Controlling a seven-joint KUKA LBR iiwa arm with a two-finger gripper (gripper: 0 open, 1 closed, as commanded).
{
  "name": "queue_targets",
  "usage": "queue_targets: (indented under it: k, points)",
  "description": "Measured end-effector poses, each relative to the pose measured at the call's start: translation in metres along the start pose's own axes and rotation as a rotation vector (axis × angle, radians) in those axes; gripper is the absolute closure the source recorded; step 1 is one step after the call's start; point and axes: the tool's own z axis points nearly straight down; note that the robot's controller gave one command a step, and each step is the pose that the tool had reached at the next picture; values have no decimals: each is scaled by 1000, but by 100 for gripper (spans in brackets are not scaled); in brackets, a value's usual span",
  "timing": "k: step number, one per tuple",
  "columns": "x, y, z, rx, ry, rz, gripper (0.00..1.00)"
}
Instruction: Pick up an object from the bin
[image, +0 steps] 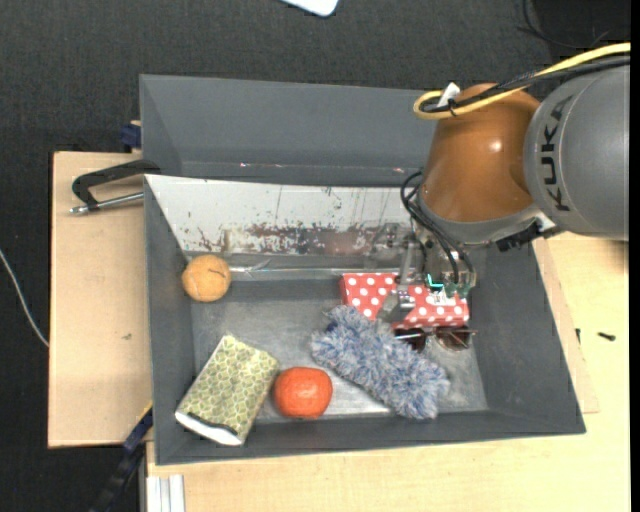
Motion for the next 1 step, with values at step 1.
queue_targets:
  k: [1]
  points:
    - [-5,-2,5,0,-16,-25,0]
